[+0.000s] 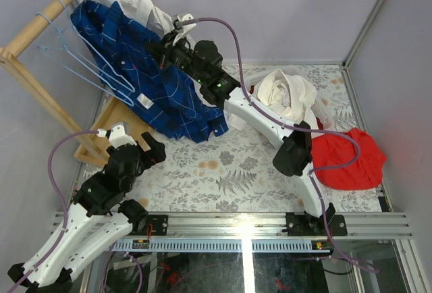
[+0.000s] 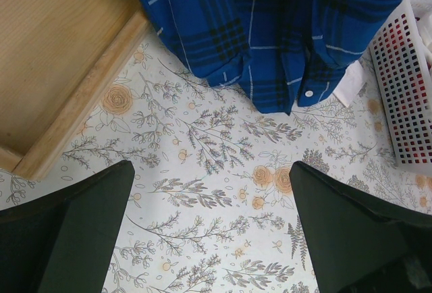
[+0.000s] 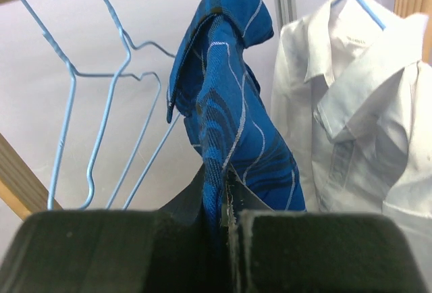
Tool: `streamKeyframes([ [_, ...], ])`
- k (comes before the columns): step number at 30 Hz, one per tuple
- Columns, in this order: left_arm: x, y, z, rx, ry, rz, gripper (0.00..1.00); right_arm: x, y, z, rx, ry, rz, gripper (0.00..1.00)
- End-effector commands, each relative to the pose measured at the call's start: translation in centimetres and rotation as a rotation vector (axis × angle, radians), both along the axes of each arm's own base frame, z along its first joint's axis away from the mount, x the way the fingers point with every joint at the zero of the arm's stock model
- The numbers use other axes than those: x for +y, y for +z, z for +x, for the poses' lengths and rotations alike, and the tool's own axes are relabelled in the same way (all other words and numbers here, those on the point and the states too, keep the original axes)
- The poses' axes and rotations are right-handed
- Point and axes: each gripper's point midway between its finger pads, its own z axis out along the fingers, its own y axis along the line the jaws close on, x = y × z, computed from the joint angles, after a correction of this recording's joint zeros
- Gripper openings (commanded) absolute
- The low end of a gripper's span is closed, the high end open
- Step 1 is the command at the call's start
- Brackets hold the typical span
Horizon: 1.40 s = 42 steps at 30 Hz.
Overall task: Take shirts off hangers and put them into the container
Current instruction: Pick up the hanger from the clothesline, then remove the shirt from the hanger.
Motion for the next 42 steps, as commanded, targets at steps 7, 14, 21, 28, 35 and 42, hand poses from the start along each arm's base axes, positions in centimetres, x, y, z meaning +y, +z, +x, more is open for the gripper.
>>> streamKeyframes([
  [7, 0.1, 1.6, 0.4, -0.05, 0.016, -0.027, 1.0, -6.7, 14.1, -4.7, -0.26, -0.093, 0.29, 0.0],
  [14, 0.1, 1.6, 0.4, -0.048, 0.017, -0.025, 1.0, -10.3, 11.5, -6.2, -0.263, -0.175, 0.109, 0.0],
  [21, 0.0, 1.5, 0.4, -0.045, 0.012, -0.026, 1.0, -16.1, 9.6, -10.5, -0.232, -0.187, -0.009, 0.0],
  [28, -0.1, 1.5, 0.3, -0.043, 0.003, -0.028, 1.0, -22.3, 10.5, -14.5, -0.264, -0.22, -0.123, 0.0],
  [35, 0.2, 1.9, 0.2, -0.061, 0.016, -0.036, 1.0, -26.9, -2.8, -16.2, -0.046, -0.272, -0.294, 0.0],
  [42, 0.1, 3.4, -0.1, -0.085, 0.021, -0.093, 1.0, -26.2, -16.3, -23.1, 0.3, 0.035, -0.053, 0.0],
])
